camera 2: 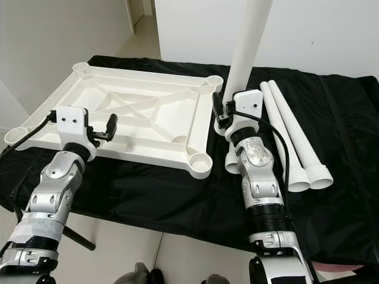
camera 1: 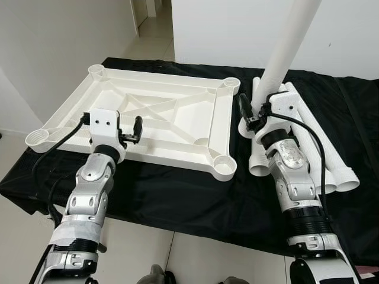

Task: Building children table

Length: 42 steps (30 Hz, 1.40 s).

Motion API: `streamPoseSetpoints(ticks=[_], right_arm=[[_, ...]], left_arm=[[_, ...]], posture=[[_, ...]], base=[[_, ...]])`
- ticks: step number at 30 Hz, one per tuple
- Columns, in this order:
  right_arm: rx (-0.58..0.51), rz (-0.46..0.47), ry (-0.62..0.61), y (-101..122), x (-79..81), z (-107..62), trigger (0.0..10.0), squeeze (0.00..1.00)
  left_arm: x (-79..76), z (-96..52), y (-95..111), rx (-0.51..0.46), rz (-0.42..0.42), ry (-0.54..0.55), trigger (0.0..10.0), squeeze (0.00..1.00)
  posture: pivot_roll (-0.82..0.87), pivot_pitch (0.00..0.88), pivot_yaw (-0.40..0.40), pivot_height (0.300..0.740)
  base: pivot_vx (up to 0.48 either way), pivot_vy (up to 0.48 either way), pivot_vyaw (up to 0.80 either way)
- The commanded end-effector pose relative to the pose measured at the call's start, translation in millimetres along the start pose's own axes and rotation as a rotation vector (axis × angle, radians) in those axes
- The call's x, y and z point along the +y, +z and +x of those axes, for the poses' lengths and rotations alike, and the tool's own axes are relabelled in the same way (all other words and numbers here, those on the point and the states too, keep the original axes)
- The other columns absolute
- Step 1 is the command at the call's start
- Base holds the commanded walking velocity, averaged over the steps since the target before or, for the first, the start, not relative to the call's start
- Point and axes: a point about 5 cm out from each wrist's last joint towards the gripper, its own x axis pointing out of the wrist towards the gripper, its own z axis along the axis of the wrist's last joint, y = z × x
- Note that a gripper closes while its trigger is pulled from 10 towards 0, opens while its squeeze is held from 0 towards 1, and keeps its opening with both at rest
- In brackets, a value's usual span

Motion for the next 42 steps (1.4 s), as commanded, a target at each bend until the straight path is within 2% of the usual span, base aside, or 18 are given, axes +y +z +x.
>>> streamPoseSetpoints(ticks=[1, 9, 16, 20, 21, 23, 24, 25, 26, 32, 37, 42], right_arm=[[-0.007, 0.014, 0.021, 1.1, 6.5, 0.1, 10.0, 0.00], [-0.007, 0.023, 0.024, 0.2, 9.1, -0.6, 10.0, 0.00], [-0.003, 0.033, 0.016, -0.8, 7.9, -2.5, 10.0, 0.00], [0.004, 0.039, 0.033, -2.3, 12.3, -3.8, 10.0, 0.00], [0.004, 0.039, 0.033, -2.3, 12.3, -3.8, 10.0, 0.00], [0.008, 0.038, 0.039, -3.2, 13.3, -4.3, 10.0, 0.00], [0.009, 0.038, 0.039, -3.2, 13.3, -4.5, 10.0, 0.00], [0.009, 0.038, 0.039, -3.2, 13.3, -4.5, 10.0, 0.00], [0.009, 0.036, 0.037, -3.1, 12.4, -5.3, 10.0, 0.00], [0.011, 0.029, 0.027, -3.3, 9.4, -5.6, 10.0, 0.00], [0.014, 0.022, 0.014, -4.0, 5.7, -7.6, 10.0, 0.00], [0.009, 0.014, 0.000, -2.3, 2.9, -7.7, 10.0, 0.00]], left_arm=[[-4.5, -3.3, -3.3, 0.020, 0.009, -0.120, 10.0, 0.00], [-13.8, -6.1, -4.4, 0.014, 0.010, -0.155, 10.0, 0.00], [-12.7, -9.9, -6.7, 0.023, -0.009, -0.153, 10.0, 0.00], [-26.5, -16.8, -6.4, 0.026, -0.014, -0.292, 10.0, 0.00], [-26.5, -16.8, -6.4, 0.026, -0.014, -0.292, 10.0, 0.00], [-41.4, -27.3, -7.7, 0.025, 0.046, -0.469, 10.0, 0.00], [-45.0, -31.2, -9.3, 0.032, 0.067, -0.521, 10.0, 0.00], [-45.0, -31.2, -9.3, 0.032, 0.067, -0.521, 10.0, 0.00], [-49.9, -38.6, -13.1, 0.053, 0.082, -0.612, 10.0, 0.00], [-50.8, -41.6, -20.3, 0.105, 0.121, -0.687, 10.0, 0.00], [-49.1, -35.3, -22.9, 0.127, 0.137, -0.721, 10.0, 0.00], [-47.1, -25.0, -30.4, 0.180, 0.225, -0.764, 10.0, 0.00]], posture=[[-0.09, 0.075, 0.084, 0.740], [-0.08, 0.061, 0.080, 0.740], [-0.08, 0.064, 0.072, 0.740], [-0.07, 0.075, 0.064, 0.740], [-0.07, 0.075, 0.064, 0.740], [-0.07, 0.078, 0.064, 0.740], [-0.07, 0.078, 0.064, 0.740], [-0.07, 0.078, 0.064, 0.740], [-0.07, 0.078, 0.064, 0.740], [-0.09, 0.085, 0.073, 0.740], [-0.09, 0.087, 0.083, 0.740], [-0.10, 0.082, 0.096, 0.740]], base=[[0.000, 0.000, 0.00], [0.000, 0.000, 0.00], [0.000, 0.000, 0.00], [0.000, 0.000, 0.00], [0.000, 0.000, 0.00], [0.000, 0.000, 0.00], [0.000, 0.000, 0.00], [0.000, 0.000, 0.00], [0.000, 0.000, 0.00], [0.000, 0.000, 0.00], [0.000, 0.000, 0.00], [0.000, 0.000, 0.00]])
